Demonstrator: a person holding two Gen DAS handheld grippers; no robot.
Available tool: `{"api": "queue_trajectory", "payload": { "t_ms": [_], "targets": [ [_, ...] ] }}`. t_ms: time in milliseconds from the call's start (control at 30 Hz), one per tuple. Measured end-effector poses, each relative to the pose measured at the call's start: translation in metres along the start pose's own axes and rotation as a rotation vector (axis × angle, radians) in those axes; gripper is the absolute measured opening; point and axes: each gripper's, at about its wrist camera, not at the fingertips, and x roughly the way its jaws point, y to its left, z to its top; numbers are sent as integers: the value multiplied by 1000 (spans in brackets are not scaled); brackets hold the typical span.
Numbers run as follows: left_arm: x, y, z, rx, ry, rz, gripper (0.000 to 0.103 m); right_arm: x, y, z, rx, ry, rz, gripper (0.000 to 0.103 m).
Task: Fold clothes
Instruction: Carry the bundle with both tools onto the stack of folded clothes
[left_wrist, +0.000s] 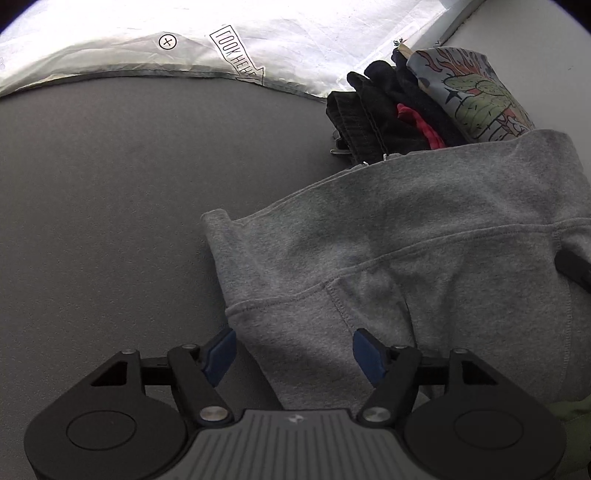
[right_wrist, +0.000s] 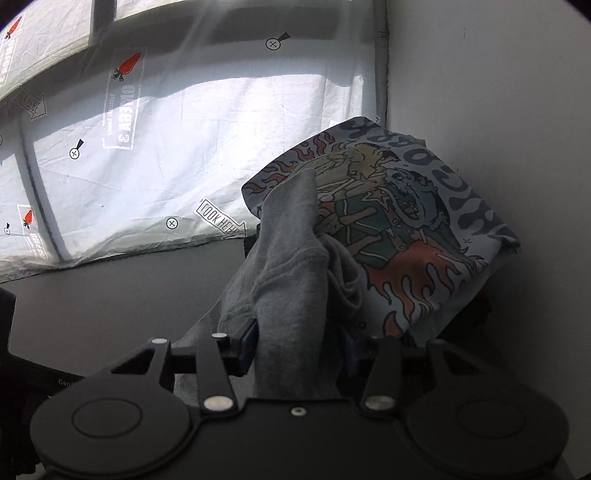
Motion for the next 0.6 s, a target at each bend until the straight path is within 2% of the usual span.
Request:
{"api": "queue_trajectory", "payload": {
  "t_ms": [67,133,200,400,433,467,500,600],
  "targets": [
    [10,-6,-3,32,18,11,72,4,-5,-2,25,25,1,49],
    [16,-5,-4,26,21,9,78,9,-11,-3,67,43,14,50],
    [21,0,-4,-11,24,-7,80,14,-17,-3,123,53,37,58],
    [32,9,1,-109,5,-42,88,38,-21,-1,194,84,100,59],
    [33,8,2,-114,3,-41,90,42,-20,-1,201,91,108,57],
    [33,7,3,-117,2,-38,90,43,-19,-1,205,97,118,48],
    [34,5,3,-119,1,-33,90,43,-18,-1,209,102,128,35],
    [36,1,3,-115,-8,-21,88,41,-14,-1,200,107,154,24]
  ]
}}
